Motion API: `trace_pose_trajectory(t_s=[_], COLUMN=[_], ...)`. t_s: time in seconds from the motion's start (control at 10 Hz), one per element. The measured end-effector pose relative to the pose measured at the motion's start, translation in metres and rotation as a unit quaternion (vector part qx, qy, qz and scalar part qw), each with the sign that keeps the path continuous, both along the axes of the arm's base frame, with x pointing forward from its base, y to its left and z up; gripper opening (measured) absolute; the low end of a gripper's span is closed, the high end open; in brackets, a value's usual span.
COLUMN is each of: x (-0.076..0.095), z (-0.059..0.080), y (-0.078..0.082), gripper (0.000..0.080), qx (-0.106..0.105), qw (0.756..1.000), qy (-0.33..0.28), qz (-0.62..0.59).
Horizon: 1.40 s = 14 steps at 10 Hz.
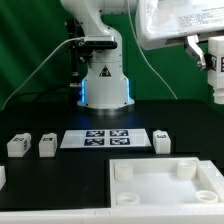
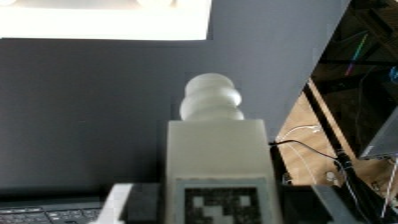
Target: Assemble one leg
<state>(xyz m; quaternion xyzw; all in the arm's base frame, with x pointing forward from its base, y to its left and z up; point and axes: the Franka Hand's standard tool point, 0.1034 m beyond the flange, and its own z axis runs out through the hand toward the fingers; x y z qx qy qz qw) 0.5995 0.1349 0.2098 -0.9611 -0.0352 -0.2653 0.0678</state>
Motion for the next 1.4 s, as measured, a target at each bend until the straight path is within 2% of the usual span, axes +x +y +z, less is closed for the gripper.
trace_pose_trajectory(t_s=[0.1,0.2,0.3,0.5,0.6,1.1,1.2,1.3,1.4], x=[-0.001,-0.002,0.002,0.021,0.024,0.024,0.023,0.025,0.028], z=[-0.002,-0.013,-0.029,-0.045,-0.055,-0.055,-0.064,-0.079,-0.090], y=[-0.001,-0.003,-0.006,-0.007,-0.006,-0.006,-0.009,-0.015,-0.018], gripper=[0.0288,0.0288,0.0288,0.0288,0.0288,0.0288,0.0288,0.0288,0.0288], qx=[-0.001,-0.009,-0.015,-0.022,-0.016,-0.019,-0.026,-0.032,-0.031], qw=[1.000,1.000,1.000,0.999,0.999,0.999,0.999,0.998,0.998], qy=[0.001,-0.002,0.006,0.003,0.002,0.003,0.003,0.011,0.016], qz=[0.002,0.015,0.020,0.032,0.028,0.032,0.041,0.046,0.043])
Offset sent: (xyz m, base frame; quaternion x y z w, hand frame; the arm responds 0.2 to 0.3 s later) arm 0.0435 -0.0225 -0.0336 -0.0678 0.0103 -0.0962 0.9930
